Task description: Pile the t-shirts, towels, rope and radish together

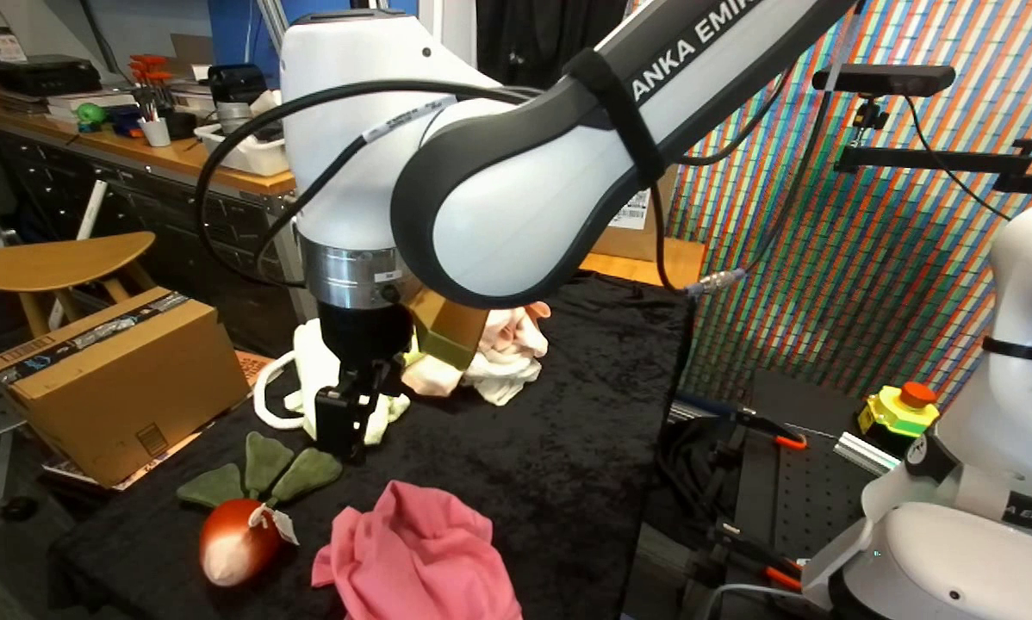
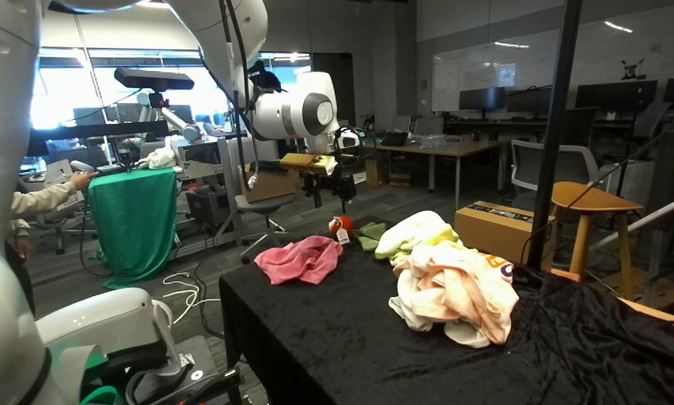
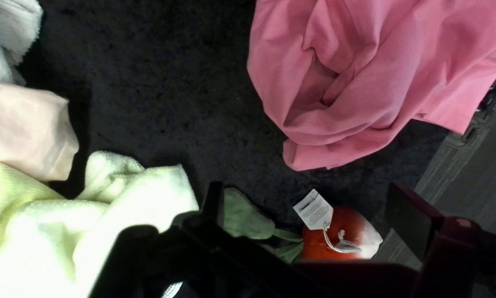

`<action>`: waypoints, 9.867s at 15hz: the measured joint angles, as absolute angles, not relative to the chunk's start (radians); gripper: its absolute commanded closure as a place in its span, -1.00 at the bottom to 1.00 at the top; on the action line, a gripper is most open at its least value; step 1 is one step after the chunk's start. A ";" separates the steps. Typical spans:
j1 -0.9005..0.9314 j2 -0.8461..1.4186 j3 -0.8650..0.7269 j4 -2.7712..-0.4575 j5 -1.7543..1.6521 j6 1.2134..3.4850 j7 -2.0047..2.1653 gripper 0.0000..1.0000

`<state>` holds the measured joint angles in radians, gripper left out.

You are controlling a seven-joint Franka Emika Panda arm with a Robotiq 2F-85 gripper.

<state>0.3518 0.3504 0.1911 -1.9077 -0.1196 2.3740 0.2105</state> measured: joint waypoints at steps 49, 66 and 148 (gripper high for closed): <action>0.545 0.741 0.115 -1.478 -0.196 2.429 0.227 -1.00; 0.579 0.936 0.040 -1.208 -0.201 2.305 0.250 -1.00; 0.217 0.316 0.065 -1.873 -0.193 2.186 0.268 -1.00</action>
<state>0.2174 0.3161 0.0653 -1.8729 -0.1926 2.1857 0.2682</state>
